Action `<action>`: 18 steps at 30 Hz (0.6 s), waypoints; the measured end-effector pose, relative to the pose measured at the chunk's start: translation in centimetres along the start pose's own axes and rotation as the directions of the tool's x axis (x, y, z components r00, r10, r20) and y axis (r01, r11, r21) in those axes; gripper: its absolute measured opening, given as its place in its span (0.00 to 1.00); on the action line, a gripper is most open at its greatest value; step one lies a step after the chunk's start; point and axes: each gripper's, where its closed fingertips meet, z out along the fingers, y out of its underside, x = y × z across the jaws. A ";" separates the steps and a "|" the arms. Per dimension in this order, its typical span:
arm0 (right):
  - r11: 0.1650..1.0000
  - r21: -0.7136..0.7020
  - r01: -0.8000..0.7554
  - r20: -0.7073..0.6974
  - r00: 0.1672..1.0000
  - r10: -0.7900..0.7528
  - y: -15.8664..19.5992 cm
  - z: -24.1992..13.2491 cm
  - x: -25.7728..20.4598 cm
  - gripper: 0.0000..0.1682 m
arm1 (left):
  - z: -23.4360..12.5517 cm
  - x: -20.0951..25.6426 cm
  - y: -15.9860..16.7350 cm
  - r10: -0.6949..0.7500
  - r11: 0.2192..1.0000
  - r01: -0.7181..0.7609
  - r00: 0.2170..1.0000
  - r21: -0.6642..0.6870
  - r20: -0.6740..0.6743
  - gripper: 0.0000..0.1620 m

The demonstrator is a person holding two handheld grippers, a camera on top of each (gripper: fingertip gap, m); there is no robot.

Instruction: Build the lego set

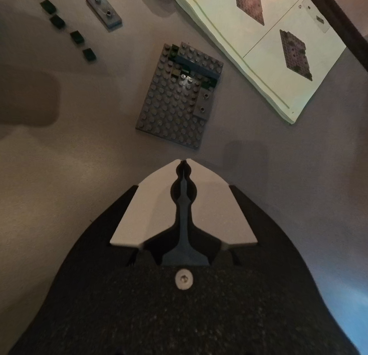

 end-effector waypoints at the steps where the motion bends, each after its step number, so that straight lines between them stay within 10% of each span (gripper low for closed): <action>1: 1.000 0.002 -0.001 0.001 1.000 0.001 0.0 0.0 0.0 0.00 | 0.0 0.0 0.0 0.003 1.000 -0.003 1.000 -0.002 0.001 0.00; 18: 1.000 -0.006 0.012 0.025 1.000 -0.012 -0.2 0.1 -1.5 0.00 | -0.3 1.0 -0.8 0.076 0.997 -0.076 0.997 0.023 0.008 0.00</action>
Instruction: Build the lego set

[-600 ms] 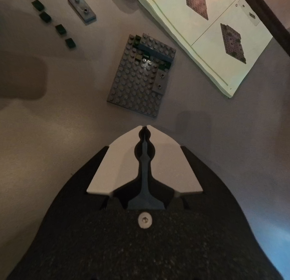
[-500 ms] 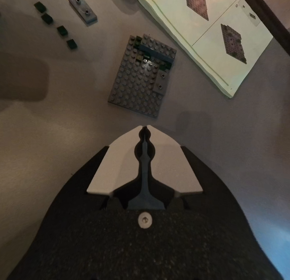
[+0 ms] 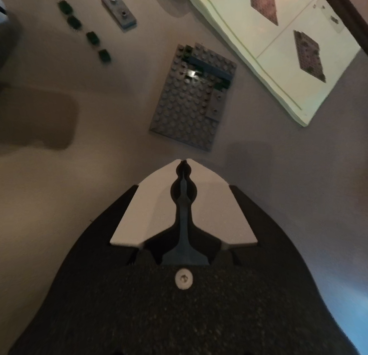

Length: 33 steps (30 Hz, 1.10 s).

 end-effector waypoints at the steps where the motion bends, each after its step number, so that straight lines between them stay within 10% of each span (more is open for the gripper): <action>1: 1.000 0.004 0.005 0.007 1.000 -0.005 -0.2 -0.1 -0.4 0.00 | -0.1 0.2 -0.2 0.008 1.000 -0.008 1.000 0.006 -0.003 0.00; 33: 0.996 0.083 0.040 0.066 0.997 -0.045 -1.3 -0.4 -1.8 0.00 | -0.1 1.1 -1.1 0.021 1.000 -0.021 1.000 0.007 -0.019 0.00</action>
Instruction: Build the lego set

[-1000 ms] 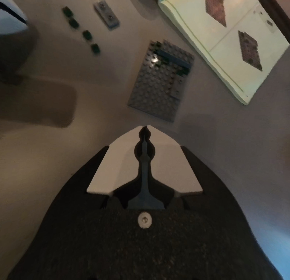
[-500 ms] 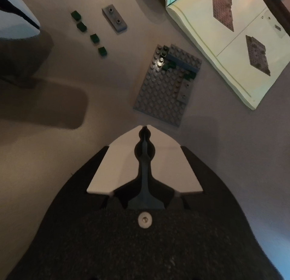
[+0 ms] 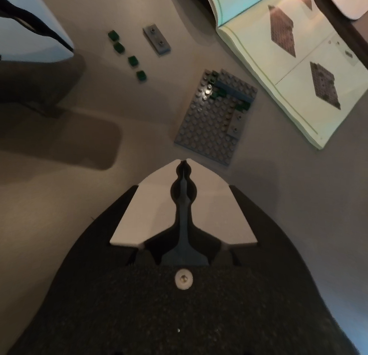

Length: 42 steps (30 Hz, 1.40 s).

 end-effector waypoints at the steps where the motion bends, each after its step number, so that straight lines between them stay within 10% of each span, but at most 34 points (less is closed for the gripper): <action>1: 1.000 -0.002 0.002 -0.006 1.000 -0.002 0.0 0.0 0.1 0.00 | 0.0 0.0 0.0 -0.001 1.000 0.001 1.000 -0.002 0.001 0.00; 42: 0.998 0.034 -0.055 -0.048 0.997 0.057 -0.1 -0.7 1.9 0.00 | 0.8 1.9 -4.1 0.066 0.996 -0.066 0.998 0.056 -0.007 0.00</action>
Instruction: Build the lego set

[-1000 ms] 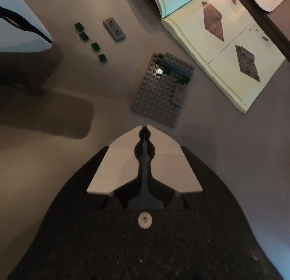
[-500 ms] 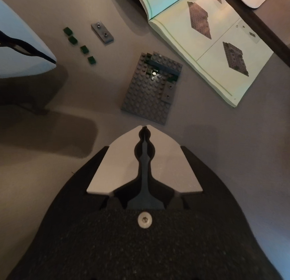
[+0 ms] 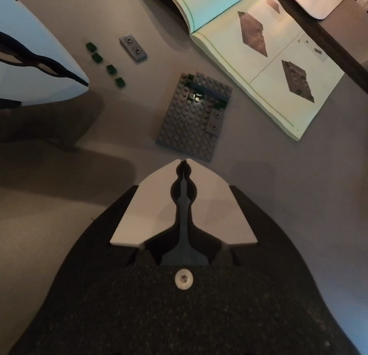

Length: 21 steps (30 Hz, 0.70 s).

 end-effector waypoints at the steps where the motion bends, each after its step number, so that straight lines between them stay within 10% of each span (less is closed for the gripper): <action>1: 1.000 0.001 -0.001 0.003 1.000 0.001 0.0 0.0 0.0 0.00 | 0.0 -0.1 0.0 0.000 1.000 0.000 1.000 0.000 0.002 0.00; 21: 0.992 0.123 -0.022 0.058 0.998 0.015 -6.2 -0.2 3.0 0.00 | -0.3 -10.2 -0.5 -0.256 0.959 0.256 0.967 0.123 -0.016 0.00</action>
